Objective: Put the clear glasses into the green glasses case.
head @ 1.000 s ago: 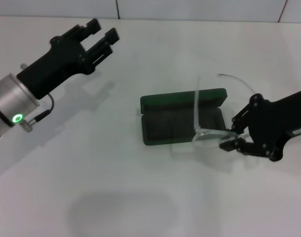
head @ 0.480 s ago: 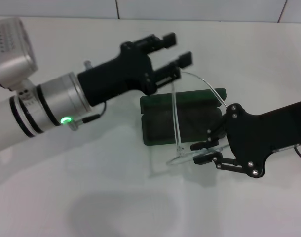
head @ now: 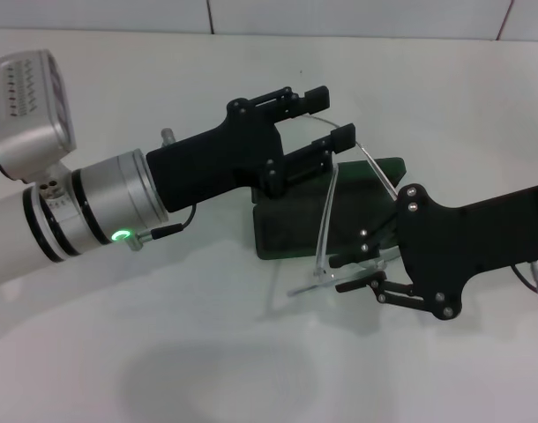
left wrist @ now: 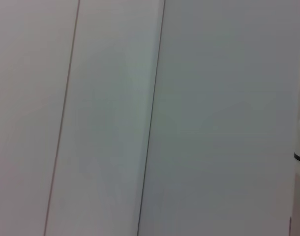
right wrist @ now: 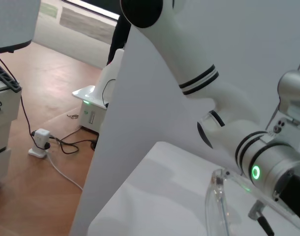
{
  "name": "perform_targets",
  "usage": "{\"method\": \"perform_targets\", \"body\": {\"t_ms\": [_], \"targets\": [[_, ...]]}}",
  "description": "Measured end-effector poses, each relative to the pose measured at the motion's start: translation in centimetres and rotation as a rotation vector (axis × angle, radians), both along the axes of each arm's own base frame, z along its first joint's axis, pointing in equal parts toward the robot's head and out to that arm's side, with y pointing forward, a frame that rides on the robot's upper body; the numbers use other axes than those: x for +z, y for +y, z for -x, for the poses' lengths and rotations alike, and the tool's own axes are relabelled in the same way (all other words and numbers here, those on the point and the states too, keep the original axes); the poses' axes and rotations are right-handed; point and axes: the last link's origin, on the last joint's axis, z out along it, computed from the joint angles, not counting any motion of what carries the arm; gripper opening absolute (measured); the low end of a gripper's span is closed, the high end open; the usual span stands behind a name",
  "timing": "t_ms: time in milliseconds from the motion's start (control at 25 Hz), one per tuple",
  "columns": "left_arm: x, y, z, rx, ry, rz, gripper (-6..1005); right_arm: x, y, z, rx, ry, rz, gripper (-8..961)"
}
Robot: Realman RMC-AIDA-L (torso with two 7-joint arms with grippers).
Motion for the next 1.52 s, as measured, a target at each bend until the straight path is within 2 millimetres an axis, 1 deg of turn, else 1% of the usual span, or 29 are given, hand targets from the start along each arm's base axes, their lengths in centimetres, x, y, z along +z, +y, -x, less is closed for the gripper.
{"method": "perform_targets", "body": {"t_ms": [240,400,560,720,1040,1280,1520], "targets": [[0.1,0.0,0.2,0.004,0.002,-0.004,574,-0.3,0.0,-0.6,0.019,0.011,-0.01,121],[0.3,0.1,0.3,0.011,-0.01,-0.025,574,-0.6,-0.2,-1.6,0.039,0.071,-0.028,121],[0.5,-0.1,0.2,0.002,-0.028,-0.027,574,-0.6,0.0,-2.8,-0.003,0.134,-0.047,121],[0.6,-0.5,0.0,-0.026,-0.041,-0.021,574,-0.5,0.2,-3.6,-0.063,0.165,-0.053,121],[0.2,-1.2,-0.3,-0.071,-0.033,0.013,574,-0.6,0.7,-3.9,-0.102,0.168,-0.073,121],[-0.5,-1.6,-0.7,-0.1,-0.009,0.047,574,-0.7,0.7,-4.0,-0.113,0.167,-0.069,121],[-0.4,-1.6,-0.5,-0.091,-0.012,0.042,574,-0.7,0.7,-4.0,-0.115,0.167,-0.068,122]]}}
